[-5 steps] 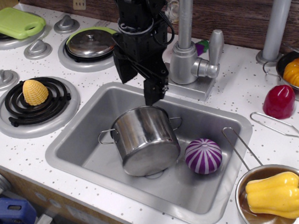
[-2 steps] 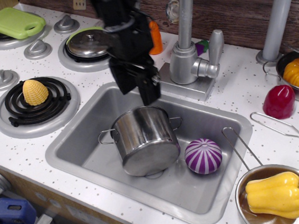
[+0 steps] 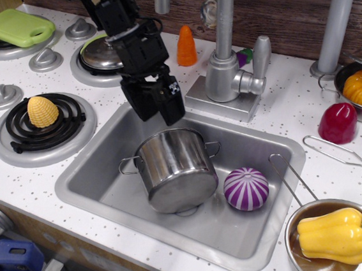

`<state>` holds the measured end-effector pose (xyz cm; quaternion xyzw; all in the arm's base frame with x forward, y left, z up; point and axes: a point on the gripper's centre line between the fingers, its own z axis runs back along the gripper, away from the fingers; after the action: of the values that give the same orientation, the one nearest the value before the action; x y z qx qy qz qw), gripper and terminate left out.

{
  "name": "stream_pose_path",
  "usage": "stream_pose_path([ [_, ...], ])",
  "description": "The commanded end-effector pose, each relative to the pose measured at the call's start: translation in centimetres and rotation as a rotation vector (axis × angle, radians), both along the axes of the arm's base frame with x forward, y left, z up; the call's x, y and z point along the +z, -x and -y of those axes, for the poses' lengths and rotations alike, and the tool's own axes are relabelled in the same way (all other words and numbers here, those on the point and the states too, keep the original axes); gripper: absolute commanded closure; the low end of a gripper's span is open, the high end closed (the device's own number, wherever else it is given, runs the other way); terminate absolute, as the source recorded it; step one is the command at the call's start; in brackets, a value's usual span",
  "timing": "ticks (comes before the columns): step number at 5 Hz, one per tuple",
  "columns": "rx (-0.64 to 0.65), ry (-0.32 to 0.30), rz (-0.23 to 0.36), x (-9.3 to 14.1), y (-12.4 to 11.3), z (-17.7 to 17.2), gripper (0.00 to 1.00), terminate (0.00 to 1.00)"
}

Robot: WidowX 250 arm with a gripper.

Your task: Flip pot upright in sink

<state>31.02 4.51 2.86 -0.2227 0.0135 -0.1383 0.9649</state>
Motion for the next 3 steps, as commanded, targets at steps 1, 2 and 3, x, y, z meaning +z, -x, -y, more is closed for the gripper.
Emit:
stream_pose_path([
  [1, 0.052, 0.045, 0.024, 0.8, -0.3, 0.4, 0.0, 0.0],
  [2, 0.083, 0.071, 0.02, 0.5, 0.2, 1.2, 0.0, 0.0],
  [3, 0.102, 0.098, 0.027, 0.0, 0.4, 1.8, 0.0, 0.0],
])
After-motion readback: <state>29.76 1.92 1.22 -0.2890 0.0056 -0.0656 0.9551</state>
